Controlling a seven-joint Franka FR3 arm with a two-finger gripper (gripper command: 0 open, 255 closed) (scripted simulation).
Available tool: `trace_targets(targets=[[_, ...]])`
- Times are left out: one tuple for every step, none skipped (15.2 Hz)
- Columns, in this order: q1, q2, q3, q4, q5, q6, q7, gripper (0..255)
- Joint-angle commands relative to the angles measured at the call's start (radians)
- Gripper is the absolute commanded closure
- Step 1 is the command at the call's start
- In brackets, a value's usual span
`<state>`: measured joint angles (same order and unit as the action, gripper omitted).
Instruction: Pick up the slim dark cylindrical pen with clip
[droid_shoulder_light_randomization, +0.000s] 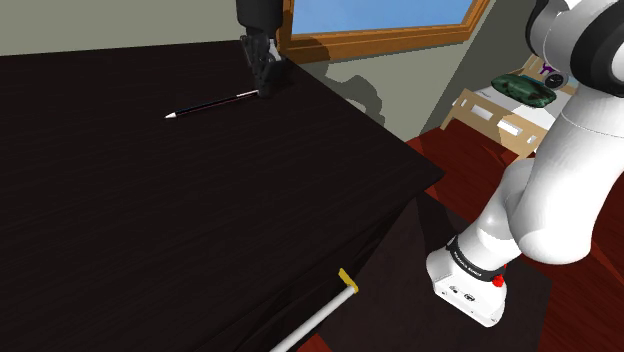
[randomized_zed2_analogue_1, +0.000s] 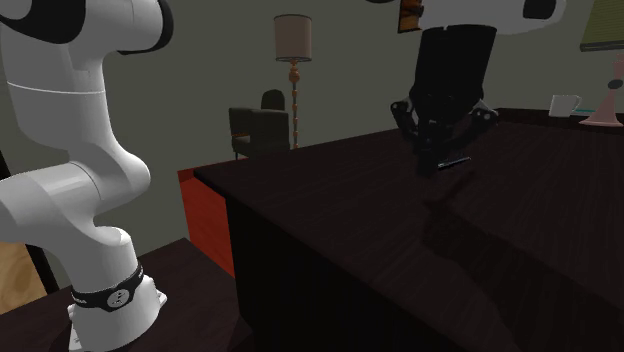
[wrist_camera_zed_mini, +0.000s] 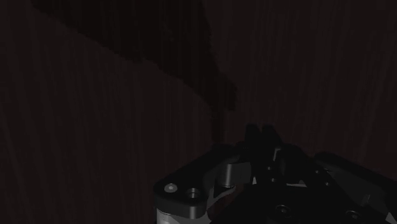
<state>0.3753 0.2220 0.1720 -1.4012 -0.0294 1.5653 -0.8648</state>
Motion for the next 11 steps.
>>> trace_targets(targets=[[0.002,0.012,0.000,0.046,-0.002,-0.034,0.001,255],[0.003,0.016,0.001,0.065,-0.003,-0.050,0.001,255],[0.004,0.021,0.001,0.086,-0.004,-0.065,0.001,255],[0.005,0.026,0.001,0.107,-0.004,-0.081,0.002,255],[0.006,0.032,0.001,0.128,-0.005,-0.098,0.002,255],[0.007,0.038,0.002,0.151,-0.007,-0.114,0.003,255],[0.008,0.044,0.002,0.174,-0.008,-0.131,0.003,255],[0.009,0.051,0.002,0.198,-0.009,-0.148,0.004,255],[0.011,0.059,0.002,0.223,-0.010,-0.166,0.004,255],[0.011,0.060,0.002,0.227,-0.011,-0.168,0.004,255],[0.011,0.060,0.002,0.227,-0.011,-0.168,0.004,255]])
